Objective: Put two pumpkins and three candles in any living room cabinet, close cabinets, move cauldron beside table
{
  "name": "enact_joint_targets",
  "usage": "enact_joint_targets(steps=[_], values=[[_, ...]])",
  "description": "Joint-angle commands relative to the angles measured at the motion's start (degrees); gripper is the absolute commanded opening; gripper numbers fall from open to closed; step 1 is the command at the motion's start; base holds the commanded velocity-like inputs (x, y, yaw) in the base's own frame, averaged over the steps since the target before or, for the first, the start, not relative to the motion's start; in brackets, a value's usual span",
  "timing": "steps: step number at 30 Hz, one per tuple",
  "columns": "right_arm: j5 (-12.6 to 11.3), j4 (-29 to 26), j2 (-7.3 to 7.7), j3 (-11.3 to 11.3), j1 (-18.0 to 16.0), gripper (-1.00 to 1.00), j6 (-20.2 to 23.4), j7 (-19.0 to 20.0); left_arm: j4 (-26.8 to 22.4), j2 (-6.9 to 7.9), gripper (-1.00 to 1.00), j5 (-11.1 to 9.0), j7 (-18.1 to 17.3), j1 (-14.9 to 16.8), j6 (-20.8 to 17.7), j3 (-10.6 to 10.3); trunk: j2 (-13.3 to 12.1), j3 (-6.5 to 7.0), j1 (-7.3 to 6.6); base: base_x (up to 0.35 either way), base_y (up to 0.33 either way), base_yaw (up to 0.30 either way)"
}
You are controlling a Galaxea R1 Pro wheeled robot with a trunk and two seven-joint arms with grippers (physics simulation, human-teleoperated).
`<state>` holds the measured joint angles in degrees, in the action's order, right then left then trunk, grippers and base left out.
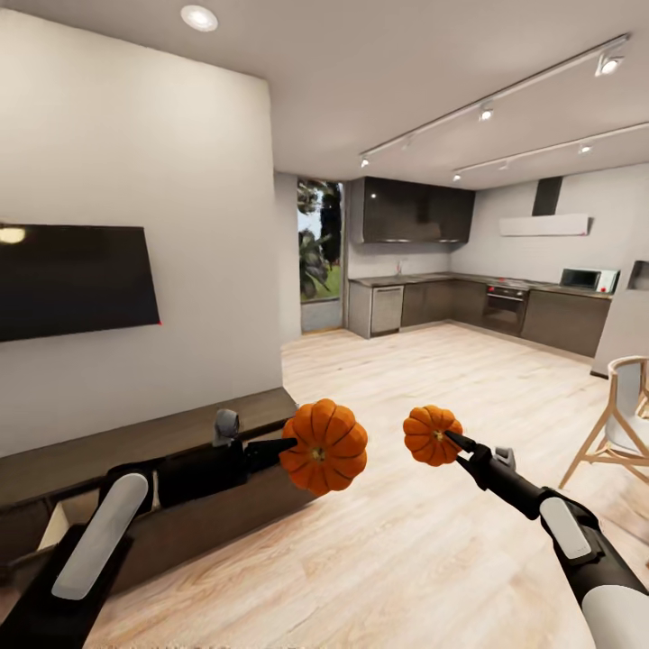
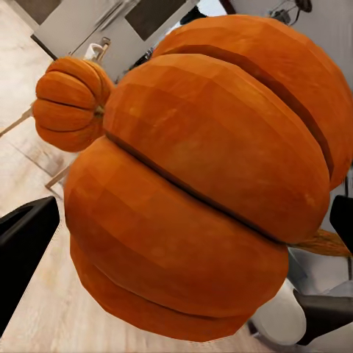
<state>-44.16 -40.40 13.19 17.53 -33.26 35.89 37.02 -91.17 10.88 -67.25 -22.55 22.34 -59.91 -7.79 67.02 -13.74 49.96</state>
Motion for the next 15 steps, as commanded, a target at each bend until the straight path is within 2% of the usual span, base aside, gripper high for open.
enact_joint_targets(steps=[1, 15], values=[[-0.8, 0.0, -0.04, 0.2, -0.1, -1.00, 0.6, 0.0, 0.0, 0.02, -1.00, 0.2, -0.5, 0.1, -0.1, 0.0, 0.1, -0.14, 0.00, 0.000, 0.000, 0.206], [-0.8, -0.1, -0.23, 0.1, -0.1, -1.00, 0.6, -1.3, 0.1, 0.02, -1.00, 0.3, -0.5, 0.1, -0.1, 0.0, 0.1, -1.08, 0.00, 0.000, 0.000, 0.206]])
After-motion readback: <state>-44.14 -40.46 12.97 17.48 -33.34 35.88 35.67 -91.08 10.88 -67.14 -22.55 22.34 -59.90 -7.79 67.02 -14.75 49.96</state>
